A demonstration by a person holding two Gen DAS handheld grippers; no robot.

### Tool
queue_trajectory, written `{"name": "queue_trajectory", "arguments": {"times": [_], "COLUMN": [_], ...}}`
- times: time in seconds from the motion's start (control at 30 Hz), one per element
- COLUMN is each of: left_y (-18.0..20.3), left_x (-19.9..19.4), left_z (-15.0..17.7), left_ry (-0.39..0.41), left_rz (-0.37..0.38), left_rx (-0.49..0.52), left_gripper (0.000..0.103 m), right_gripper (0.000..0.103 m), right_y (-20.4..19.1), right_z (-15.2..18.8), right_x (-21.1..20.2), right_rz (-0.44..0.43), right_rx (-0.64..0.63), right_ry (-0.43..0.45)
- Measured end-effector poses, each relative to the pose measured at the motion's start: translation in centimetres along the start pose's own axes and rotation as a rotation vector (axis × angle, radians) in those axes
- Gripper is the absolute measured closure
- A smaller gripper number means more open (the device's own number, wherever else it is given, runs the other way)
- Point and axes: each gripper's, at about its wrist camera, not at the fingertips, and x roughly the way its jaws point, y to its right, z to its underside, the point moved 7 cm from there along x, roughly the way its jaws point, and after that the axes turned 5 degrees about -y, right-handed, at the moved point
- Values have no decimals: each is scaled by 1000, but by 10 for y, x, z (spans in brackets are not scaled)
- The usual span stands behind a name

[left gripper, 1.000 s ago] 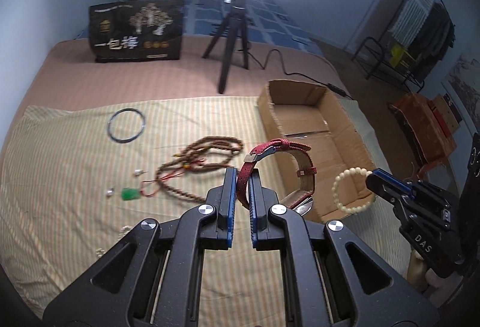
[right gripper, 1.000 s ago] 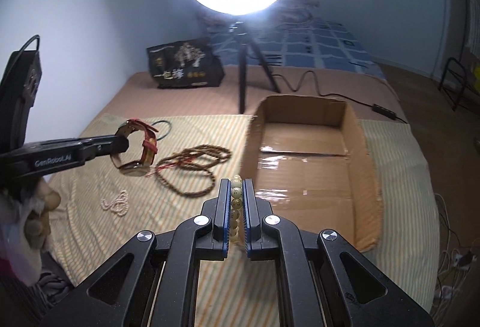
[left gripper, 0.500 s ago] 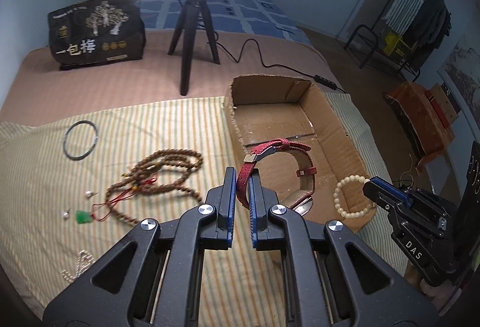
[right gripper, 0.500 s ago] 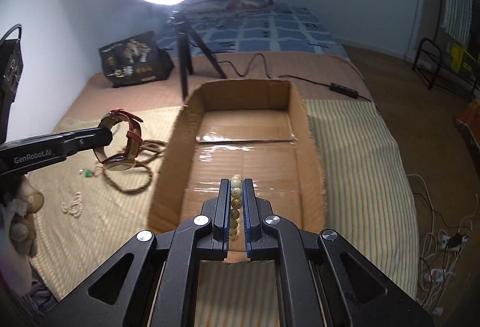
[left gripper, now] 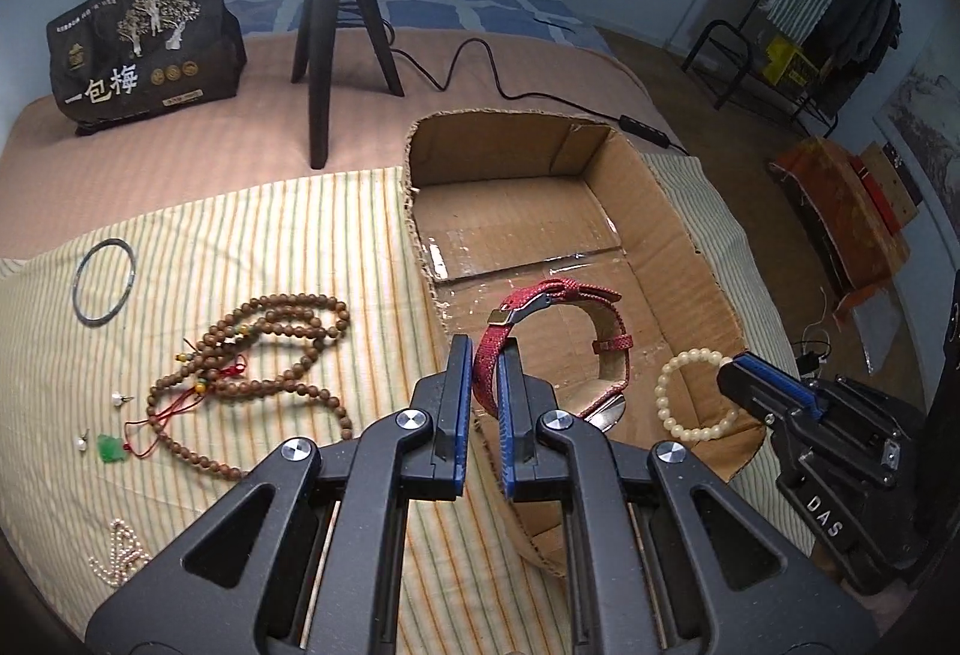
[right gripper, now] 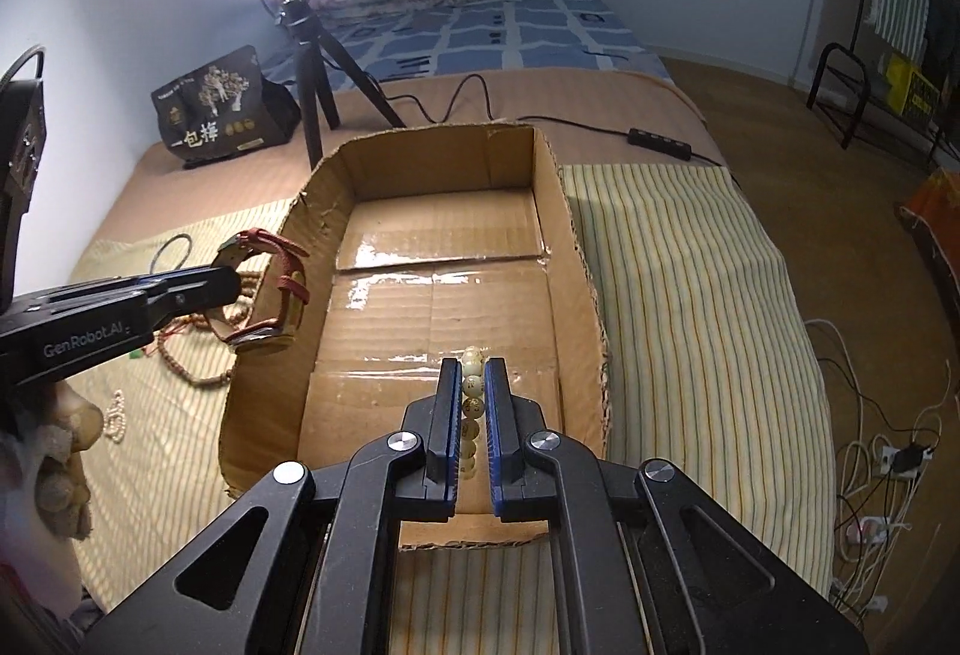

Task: Organize jewelry
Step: 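Open left tool to drop the watch while right tool releases the bracelet into the box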

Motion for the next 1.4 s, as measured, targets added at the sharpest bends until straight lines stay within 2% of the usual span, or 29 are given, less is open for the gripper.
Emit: {"name": "queue_trajectory", "arguments": {"times": [0.2,0.33,0.37,0.43,0.5,1.0,1.4], "left_y": [5,5,5,5,4,-22,-93], "left_x": [5,5,4,2,0,-27,-79], "left_z": [1,2,1,1,1,2,8], "left_ry": [-18,-25,-23,-18,-14,33,118], "left_rz": [10,18,17,17,15,-16,-103], "left_rx": [5,-1,-3,-3,-5,-7,-34], "left_gripper": [96,84,80,78,78,78,78], "right_gripper": [97,95,91,58,48,48,48], "right_y": [-2,-2,-2,-2,-2,-14,-58], "right_z": [2,3,3,4,4,1,-11], "right_x": [3,5,6,6,3,-5,-13], "right_rz": [7,17,21,30,33,22,-71], "right_rx": [-8,-16,-16,-16,-14,-26,-75], "right_ry": [-15,-29,-33,-37,-22,1,40]}}
